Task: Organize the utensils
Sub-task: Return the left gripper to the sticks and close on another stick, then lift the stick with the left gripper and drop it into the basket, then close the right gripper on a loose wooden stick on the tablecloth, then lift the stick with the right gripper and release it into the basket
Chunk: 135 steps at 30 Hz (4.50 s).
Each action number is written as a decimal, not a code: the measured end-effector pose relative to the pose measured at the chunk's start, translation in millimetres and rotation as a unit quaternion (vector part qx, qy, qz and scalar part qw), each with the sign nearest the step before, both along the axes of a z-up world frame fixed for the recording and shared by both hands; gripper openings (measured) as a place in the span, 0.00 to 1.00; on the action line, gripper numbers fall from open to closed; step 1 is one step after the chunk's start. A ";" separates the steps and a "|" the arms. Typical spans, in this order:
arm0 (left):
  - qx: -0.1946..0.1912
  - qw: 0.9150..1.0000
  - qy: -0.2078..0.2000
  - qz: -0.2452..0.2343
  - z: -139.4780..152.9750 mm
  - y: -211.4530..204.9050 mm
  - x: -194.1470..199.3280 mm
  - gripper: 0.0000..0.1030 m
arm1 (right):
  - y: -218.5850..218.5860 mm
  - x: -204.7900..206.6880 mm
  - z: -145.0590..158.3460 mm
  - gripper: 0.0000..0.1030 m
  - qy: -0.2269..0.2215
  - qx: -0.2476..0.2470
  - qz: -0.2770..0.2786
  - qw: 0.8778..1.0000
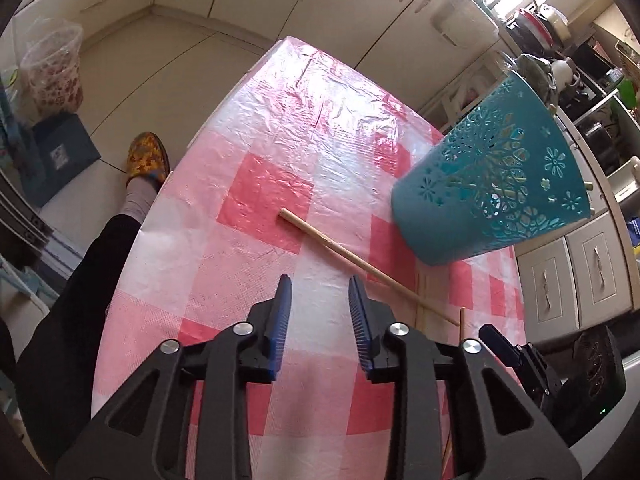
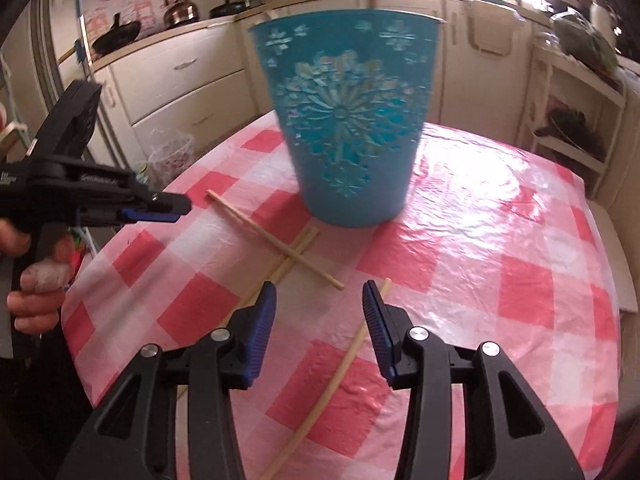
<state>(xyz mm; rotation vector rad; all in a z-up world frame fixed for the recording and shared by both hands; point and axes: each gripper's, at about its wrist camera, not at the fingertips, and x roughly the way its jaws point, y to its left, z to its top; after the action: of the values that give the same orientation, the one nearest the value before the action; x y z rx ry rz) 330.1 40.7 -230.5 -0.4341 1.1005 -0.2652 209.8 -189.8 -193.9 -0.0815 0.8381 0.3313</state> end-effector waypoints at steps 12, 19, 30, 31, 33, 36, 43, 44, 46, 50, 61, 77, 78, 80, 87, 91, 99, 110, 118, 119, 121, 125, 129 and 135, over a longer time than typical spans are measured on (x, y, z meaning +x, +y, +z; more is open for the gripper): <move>0.034 0.999 0.015 0.004 -7.2 -19.7 34.1 0.38 | 2.2 26.7 -21.9 0.47 0.135 0.115 0.091 0.980; 0.138 0.990 0.011 -0.022 -3.2 -47.7 45.7 0.38 | 19.9 -0.8 -26.3 0.47 0.148 0.183 0.126 0.964; 0.261 0.962 -0.015 -0.072 -1.2 -74.0 58.3 0.05 | 27.7 -12.2 -17.0 0.52 0.140 0.258 0.150 0.944; 0.260 0.962 -0.018 -0.082 -1.1 -76.4 59.7 0.05 | 21.6 -12.9 -15.4 0.52 0.139 0.260 0.143 0.945; 0.267 0.958 -0.028 -0.105 -1.8 -81.0 60.4 0.05 | 16.1 -12.2 -14.8 0.52 0.137 0.264 0.133 0.945; 0.265 0.954 -0.030 -0.139 -2.0 -82.0 61.4 0.05 | 10.1 -12.2 -11.5 0.52 0.132 0.267 0.124 0.947; 0.369 0.908 -0.050 -0.193 -4.8 -108.2 54.7 0.09 | -0.5 -8.0 -14.0 0.52 0.134 0.265 0.112 0.948; 0.385 0.900 -0.059 -0.195 -6.5 -112.8 52.8 0.09 | -0.7 -8.1 -14.2 0.52 0.134 0.265 0.112 0.948; 0.413 0.885 -0.080 -0.199 -10.2 -121.6 47.5 0.06 | -2.2 -7.7 -12.8 0.52 0.133 0.263 0.108 0.949; 0.395 0.894 -0.083 -0.193 -8.3 -114.9 46.3 0.04 | -16.0 -8.2 -8.1 0.52 0.115 0.262 0.079 0.955; 0.092 0.968 -0.194 -0.126 125.3 -39.0 5.9 0.03 | -85.7 -1.3 -27.0 0.55 0.094 0.286 -0.136 0.944; 0.179 0.945 -0.244 -0.124 171.6 -76.3 28.9 0.01 | -85.1 4.0 -28.8 0.60 0.095 0.285 -0.128 0.945; 0.209 0.947 -0.210 -0.121 144.4 -69.9 44.8 0.01 | -84.1 4.1 -29.1 0.61 0.095 0.283 -0.127 0.946; 0.267 0.942 -0.168 -0.116 98.0 -52.0 71.6 0.01 | -83.3 2.9 -29.4 0.61 0.094 0.282 -0.127 0.946; 0.161 0.982 -0.096 -0.034 69.4 46.9 118.0 0.02 | -83.3 4.4 -28.9 0.64 0.093 0.283 -0.123 0.947; 0.149 0.982 -0.106 -0.042 65.8 60.4 102.0 0.10 | -66.9 6.3 -23.4 0.66 0.090 0.233 -0.115 0.961; 0.099 0.990 -0.093 -0.029 22.5 60.6 69.3 0.28 | -19.0 -0.5 -17.0 0.42 0.085 0.043 -0.126 0.987; 0.041 0.995 -0.089 0.025 1.6 83.4 30.8 0.47 | -54.1 -26.0 22.0 0.06 0.074 0.178 -0.105 0.976; 0.020 0.996 -0.074 0.052 -14.5 98.9 21.3 0.49 | -68.4 4.4 159.3 0.06 -0.118 0.321 -0.091 0.935; 0.022 0.996 -0.073 0.053 -16.7 98.2 20.1 0.49 | -64.6 16.6 170.6 0.06 -0.140 0.320 -0.096 0.932; 0.030 0.995 -0.081 0.057 -15.1 96.5 18.2 0.50 | -58.2 41.3 184.6 0.06 -0.178 0.310 -0.104 0.928; 0.050 0.993 -0.093 0.060 -13.2 92.3 15.3 0.52 | -43.7 78.7 184.1 0.06 -0.241 0.257 -0.166 0.921; 0.061 0.992 -0.095 0.059 -12.2 89.2 15.7 0.55 | -44.8 100.4 153.3 0.06 -0.250 0.223 -0.216 0.917; 0.061 0.992 -0.091 0.059 -13.7 90.4 16.7 0.56 | -45.2 96.2 114.5 0.09 -0.209 0.203 -0.215 0.932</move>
<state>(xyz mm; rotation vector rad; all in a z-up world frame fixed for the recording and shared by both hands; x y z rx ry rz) 346.8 131.1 -244.2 -0.3566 0.9036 -0.1287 306.0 -235.0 -79.5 0.4026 0.3349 0.0603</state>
